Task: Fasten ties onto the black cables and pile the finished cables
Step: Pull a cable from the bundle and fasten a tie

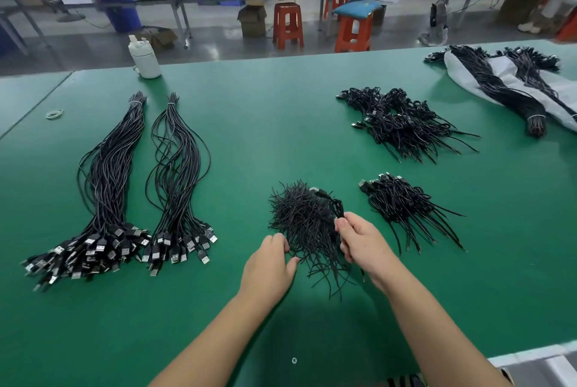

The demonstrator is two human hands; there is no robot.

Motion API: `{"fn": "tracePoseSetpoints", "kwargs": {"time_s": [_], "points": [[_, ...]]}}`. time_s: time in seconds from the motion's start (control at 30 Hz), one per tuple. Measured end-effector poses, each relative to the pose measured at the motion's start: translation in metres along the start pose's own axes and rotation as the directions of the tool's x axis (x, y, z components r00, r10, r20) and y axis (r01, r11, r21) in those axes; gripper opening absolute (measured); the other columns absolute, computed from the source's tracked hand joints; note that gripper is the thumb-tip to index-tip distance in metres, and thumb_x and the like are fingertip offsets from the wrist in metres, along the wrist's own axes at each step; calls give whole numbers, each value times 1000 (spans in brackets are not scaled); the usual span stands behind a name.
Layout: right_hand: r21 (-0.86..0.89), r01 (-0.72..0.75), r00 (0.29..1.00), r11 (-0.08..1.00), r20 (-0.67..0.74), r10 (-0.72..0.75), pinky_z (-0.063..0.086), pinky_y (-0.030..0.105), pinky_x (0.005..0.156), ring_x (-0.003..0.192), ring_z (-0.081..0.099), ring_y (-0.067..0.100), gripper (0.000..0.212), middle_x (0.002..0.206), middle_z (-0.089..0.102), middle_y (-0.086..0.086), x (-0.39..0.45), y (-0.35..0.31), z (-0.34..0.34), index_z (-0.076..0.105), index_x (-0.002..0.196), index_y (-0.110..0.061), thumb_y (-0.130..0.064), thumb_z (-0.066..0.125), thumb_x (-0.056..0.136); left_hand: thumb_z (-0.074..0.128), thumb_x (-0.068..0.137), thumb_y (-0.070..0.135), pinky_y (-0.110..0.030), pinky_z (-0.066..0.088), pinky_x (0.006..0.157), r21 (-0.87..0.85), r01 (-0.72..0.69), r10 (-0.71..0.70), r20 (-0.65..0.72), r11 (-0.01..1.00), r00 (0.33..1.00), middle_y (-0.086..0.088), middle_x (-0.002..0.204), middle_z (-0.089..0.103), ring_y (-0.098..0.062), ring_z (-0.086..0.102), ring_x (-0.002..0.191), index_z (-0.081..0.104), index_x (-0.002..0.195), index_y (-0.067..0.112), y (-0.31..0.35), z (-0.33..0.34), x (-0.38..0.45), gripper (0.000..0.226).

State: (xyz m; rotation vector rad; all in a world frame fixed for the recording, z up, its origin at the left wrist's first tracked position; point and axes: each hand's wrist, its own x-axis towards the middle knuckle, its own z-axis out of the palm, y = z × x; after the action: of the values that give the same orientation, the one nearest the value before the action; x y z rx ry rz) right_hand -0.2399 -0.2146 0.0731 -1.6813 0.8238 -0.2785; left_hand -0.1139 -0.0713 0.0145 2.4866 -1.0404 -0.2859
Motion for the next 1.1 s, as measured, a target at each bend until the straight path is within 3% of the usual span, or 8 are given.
{"fn": "tracePoseSetpoints", "kwargs": {"time_s": [0.27, 0.47, 0.63, 0.73, 0.8, 0.87, 0.97, 1.1], "points": [[-62, 10, 1000, 998, 9, -9, 32, 32, 60, 60, 37, 17, 29, 67, 41, 5, -2, 0, 3, 48, 85, -9, -28, 42, 106, 49, 100, 28, -29, 42, 69, 25, -8, 9, -43, 1000, 999, 7, 92, 52, -15, 54, 80, 54, 92, 24, -2, 0, 2, 10], [-70, -20, 1000, 997, 2, 20, 34, 32, 59, 59, 39, 16, 30, 65, 43, 3, -1, 5, 3, 51, 84, -13, -29, 39, 106, 46, 102, 27, -35, 49, 76, 173, -75, 60, 88, 982, 994, 3, 104, 58, -23, 61, 92, 56, 108, 21, -24, -13, 0, 13], [-76, -18, 1000, 997, 13, 19, 36, 34, 60, 57, 40, 13, 30, 63, 44, -2, 1, 8, 12, 50, 84, -14, -30, 38, 106, 44, 99, 27, -30, 40, 63, 312, -161, 158, 38, 936, 987, 4, 98, 49, -19, 55, 88, 59, 103, 22, -28, -25, -7, 17], [-76, -6, 1000, 997, -2, 6, 39, 31, 57, 55, 42, 11, 32, 65, 47, -3, 1, 8, 15, 50, 84, -14, -30, 36, 107, 44, 98, 30, -29, 44, 66, 284, -183, 185, 22, 941, 983, 5, 99, 49, -17, 52, 91, 56, 100, 22, -28, -36, -11, 14], [-100, -2, 1000, 995, -16, 0, 43, 30, 56, 54, 46, 11, 33, 63, 51, -2, 0, 6, 18, 51, 84, -13, -31, 34, 107, 43, 99, 30, -28, 46, 72, 221, -200, 193, 53, 955, 980, 8, 98, 53, -15, 55, 90, 54, 100, 23, -28, -45, -13, 13], [-97, 0, 1000, 995, -6, -1, 42, 31, 54, 51, 48, 13, 34, 58, 55, -1, -3, 3, 20, 51, 86, -11, -32, 33, 106, 51, 99, 25, -24, 47, 75, -53, -105, 108, 62, 993, 992, 12, 90, 59, -9, 57, 83, 59, 94, 24, -22, -56, -16, 9], [-26, 70, 986, 997, 154, -65, 32, 28, 49, 47, 36, 12, 33, 54, 43, -4, -14, -6, 28, 45, 87, -14, -39, 35, 106, 65, 94, 12, -15, 43, 61, -560, 104, -66, 88, 822, 994, 15, 70, 64, 0, 52, 61, 72, 91, 25, -8, -68, -16, 15], [-106, 234, 941, 966, 274, -198, 37, 29, 56, 55, 39, 11, 29, 61, 43, -5, -26, -21, 42, 47, 84, -21, -35, 35, 107, 67, 92, 10, -8, 37, 55, -603, 47, -44, 19, 797, 999, 23, 58, 62, 9, 51, 51, 76, 91, 21, 10, -73, -14, 14]]}}
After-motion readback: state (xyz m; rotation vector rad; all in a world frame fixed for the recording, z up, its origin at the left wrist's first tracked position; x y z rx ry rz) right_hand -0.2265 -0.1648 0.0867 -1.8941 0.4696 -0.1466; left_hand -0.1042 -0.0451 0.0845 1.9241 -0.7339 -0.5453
